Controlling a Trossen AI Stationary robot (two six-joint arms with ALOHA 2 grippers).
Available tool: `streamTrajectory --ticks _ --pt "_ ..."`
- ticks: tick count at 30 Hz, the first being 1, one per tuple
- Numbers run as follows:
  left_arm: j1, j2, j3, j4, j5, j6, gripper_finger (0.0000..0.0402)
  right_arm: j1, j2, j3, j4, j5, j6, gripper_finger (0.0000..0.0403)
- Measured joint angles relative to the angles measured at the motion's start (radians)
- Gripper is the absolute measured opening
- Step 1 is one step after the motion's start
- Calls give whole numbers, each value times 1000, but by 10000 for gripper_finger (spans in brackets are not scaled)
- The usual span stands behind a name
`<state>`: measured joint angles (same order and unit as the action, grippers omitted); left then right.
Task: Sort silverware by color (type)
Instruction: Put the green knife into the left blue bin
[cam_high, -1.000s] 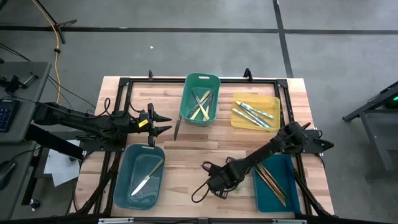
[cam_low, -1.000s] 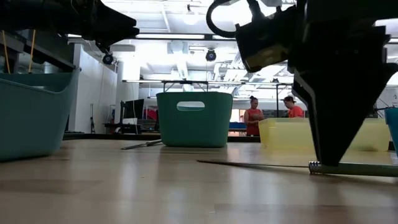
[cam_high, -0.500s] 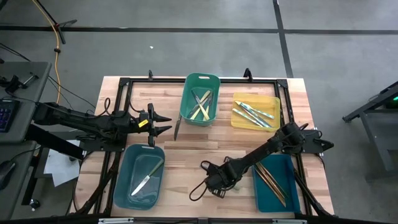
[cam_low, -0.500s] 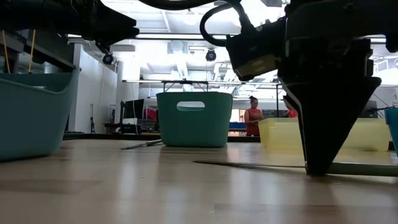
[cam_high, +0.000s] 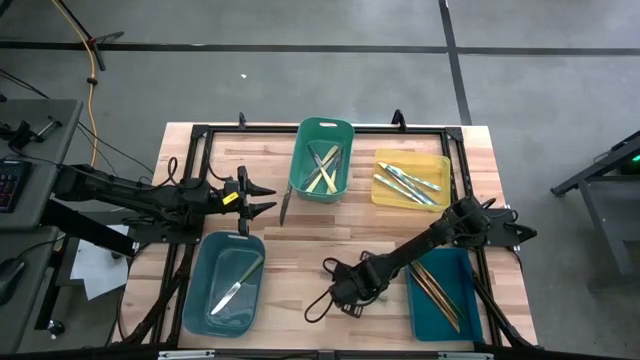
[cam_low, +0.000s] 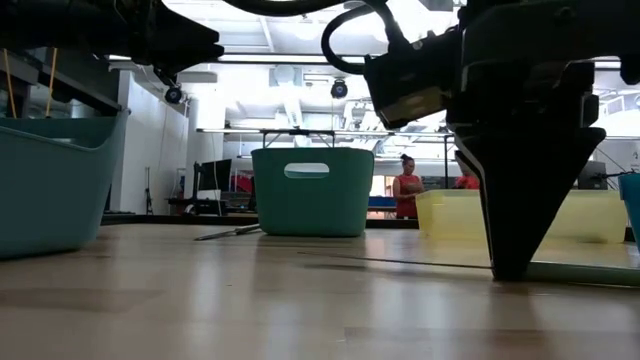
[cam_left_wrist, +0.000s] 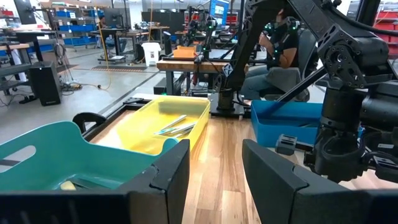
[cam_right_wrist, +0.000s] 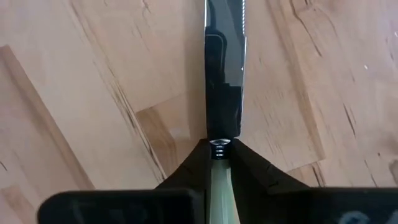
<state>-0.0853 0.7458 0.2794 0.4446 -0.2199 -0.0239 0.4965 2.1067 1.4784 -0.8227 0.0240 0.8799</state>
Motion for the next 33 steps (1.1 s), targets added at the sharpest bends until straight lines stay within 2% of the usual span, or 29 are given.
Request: streamTrajectory --ticks 4,9,15,33 --pt "0 0 0 0 0 0 140 0 1 0 0 0 -24 32" --pt "0 0 0 0 0 0 140 0 2 -1 0 0 -36 49" --pt "0 0 0 0 0 0 140 1 2 -2 0 14 -36 30" --pt "0 0 0 0 0 0 140 1 2 -2 0 20 -36 31"
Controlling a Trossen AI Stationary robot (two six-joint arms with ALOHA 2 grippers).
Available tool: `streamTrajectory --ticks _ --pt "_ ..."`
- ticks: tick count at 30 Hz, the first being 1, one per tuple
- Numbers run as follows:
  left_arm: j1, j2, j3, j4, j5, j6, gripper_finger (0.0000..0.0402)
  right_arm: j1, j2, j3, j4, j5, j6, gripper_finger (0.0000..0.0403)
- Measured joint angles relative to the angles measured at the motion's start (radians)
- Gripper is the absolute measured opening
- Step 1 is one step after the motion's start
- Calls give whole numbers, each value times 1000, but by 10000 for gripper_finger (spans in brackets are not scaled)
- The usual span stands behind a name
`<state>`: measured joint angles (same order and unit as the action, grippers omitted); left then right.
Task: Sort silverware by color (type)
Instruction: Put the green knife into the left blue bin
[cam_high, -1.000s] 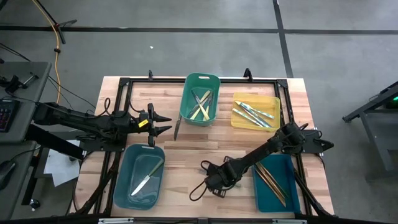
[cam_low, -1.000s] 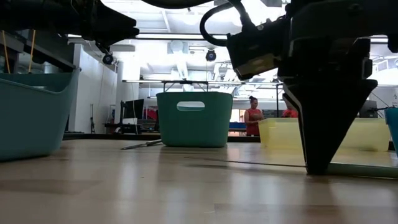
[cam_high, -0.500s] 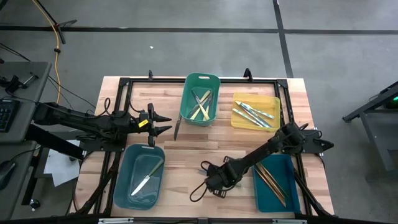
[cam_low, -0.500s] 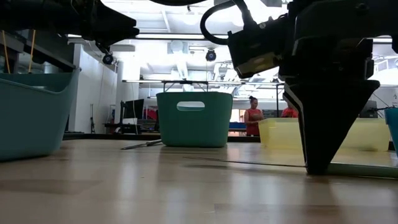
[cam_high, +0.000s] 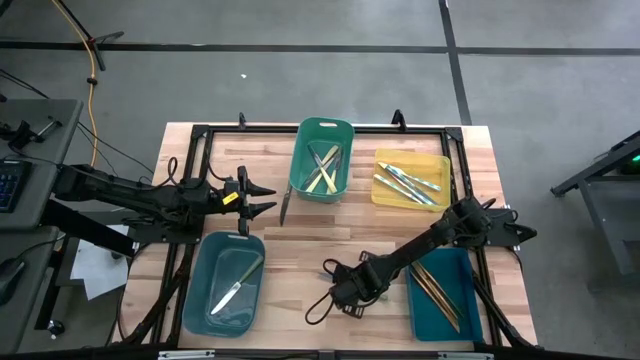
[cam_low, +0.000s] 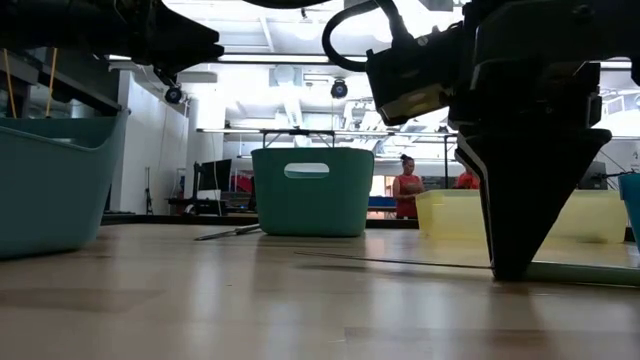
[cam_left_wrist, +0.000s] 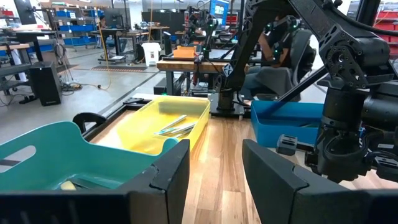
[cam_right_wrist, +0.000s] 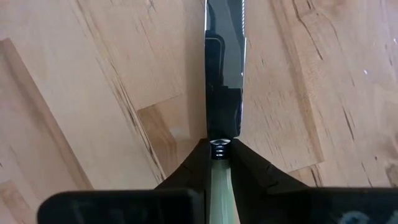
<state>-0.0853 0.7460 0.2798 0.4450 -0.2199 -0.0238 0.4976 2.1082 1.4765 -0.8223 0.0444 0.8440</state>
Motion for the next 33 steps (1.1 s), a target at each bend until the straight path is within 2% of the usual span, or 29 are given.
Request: streamTrajectory --ticks 21,33 --pt "0 0 0 0 0 0 140 -7 -9 4 -13 -3 0 30" --pt "0 0 0 0 0 0 140 -21 -81 4 -53 35 -15 34"
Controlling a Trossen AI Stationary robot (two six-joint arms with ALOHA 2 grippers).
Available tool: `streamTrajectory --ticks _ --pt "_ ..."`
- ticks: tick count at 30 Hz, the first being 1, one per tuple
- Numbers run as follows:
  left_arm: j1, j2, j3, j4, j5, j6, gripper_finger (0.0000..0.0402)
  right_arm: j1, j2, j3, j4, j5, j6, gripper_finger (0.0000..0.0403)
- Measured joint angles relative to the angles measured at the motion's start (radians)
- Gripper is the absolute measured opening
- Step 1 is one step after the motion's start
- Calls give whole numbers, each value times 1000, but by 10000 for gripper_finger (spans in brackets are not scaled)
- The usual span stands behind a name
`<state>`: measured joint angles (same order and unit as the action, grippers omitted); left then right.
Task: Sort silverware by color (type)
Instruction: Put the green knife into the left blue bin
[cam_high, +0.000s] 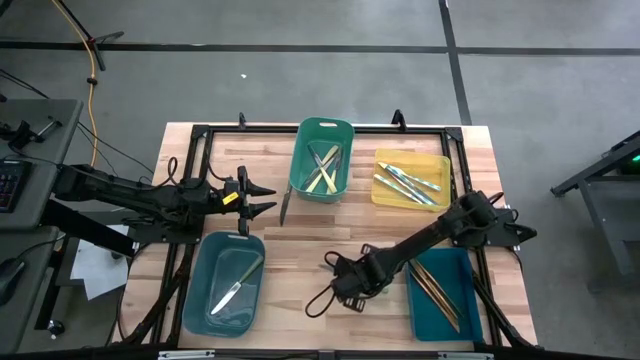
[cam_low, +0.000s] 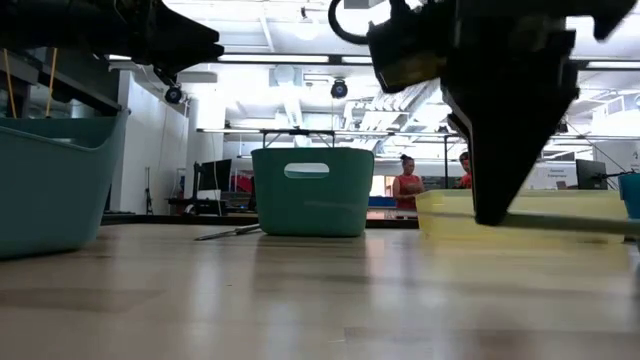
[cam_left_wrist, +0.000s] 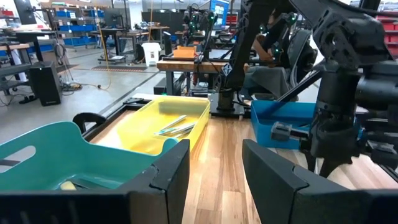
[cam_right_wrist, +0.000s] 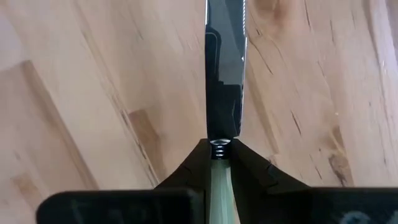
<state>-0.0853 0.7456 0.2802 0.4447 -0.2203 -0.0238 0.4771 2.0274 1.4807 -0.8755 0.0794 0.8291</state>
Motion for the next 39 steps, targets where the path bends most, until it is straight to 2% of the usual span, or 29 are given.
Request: streamTrajectory --ticks 9,18,24,29,34,39 --pt "0 0 0 -5 0 0 140 -2 -87 2 -141 60 -1 33" --pt "0 0 0 -5 0 0 140 1 -206 -1 -236 206 32 32" --pt "0 0 0 -8 0 0 140 1 -272 -103 -227 228 99 32" --pt "0 0 0 -8 0 0 140 1 -371 -261 -16 258 155 32" --pt "-1 0 0 -3 14 -17 140 -7 -445 -393 344 357 41 32" --pt "-1 -30 28 -14 223 -78 140 -45 -453 -450 610 458 -177 32"
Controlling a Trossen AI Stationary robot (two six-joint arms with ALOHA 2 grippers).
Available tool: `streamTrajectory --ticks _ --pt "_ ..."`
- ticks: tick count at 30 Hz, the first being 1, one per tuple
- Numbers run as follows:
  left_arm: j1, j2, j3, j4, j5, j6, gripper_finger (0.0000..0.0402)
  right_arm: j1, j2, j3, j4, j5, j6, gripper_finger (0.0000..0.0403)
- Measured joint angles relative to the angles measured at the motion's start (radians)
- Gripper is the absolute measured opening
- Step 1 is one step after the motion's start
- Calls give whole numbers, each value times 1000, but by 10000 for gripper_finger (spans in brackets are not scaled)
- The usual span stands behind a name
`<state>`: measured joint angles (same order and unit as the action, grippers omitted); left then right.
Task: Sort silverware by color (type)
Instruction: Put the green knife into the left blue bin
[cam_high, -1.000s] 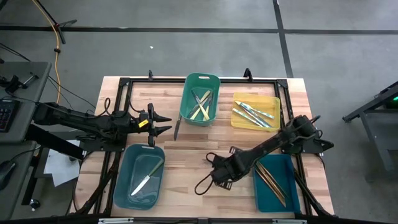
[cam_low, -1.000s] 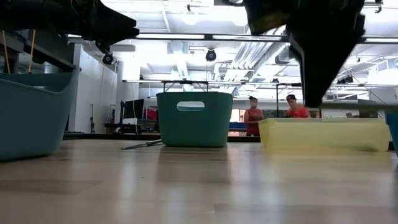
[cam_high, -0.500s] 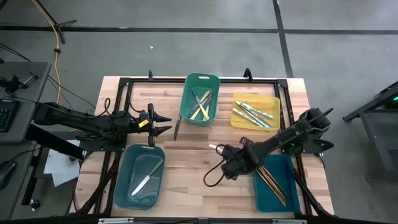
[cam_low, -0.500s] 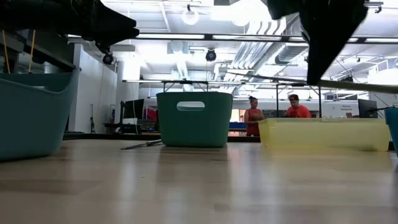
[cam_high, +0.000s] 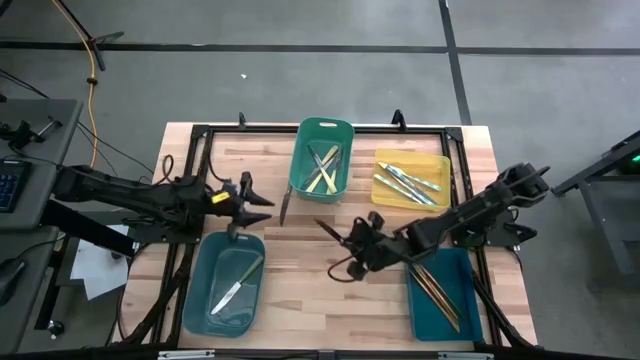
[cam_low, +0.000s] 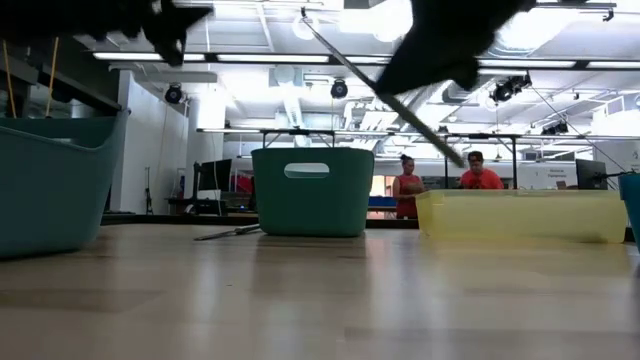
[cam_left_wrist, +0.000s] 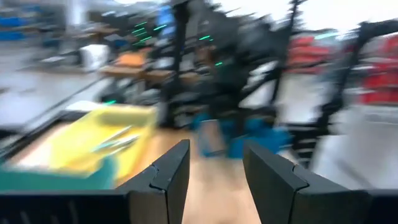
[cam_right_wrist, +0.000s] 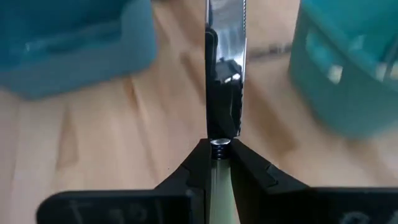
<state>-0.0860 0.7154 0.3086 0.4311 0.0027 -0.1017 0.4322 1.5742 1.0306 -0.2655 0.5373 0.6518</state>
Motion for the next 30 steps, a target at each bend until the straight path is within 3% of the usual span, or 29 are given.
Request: streamTrajectory --ticks 4,7,20,30 --pt "0 -59 32 -9 143 -3 140 -50 0 -16 146 46 -170 32" --pt "-2 -108 35 -18 139 -2 140 -97 0 -16 223 48 -276 32" --pt "-1 -178 34 -225 -304 148 140 -329 0 -11 390 -219 -486 32" --pt "2 -154 33 -246 -362 311 140 -469 0 75 449 -408 -585 32"
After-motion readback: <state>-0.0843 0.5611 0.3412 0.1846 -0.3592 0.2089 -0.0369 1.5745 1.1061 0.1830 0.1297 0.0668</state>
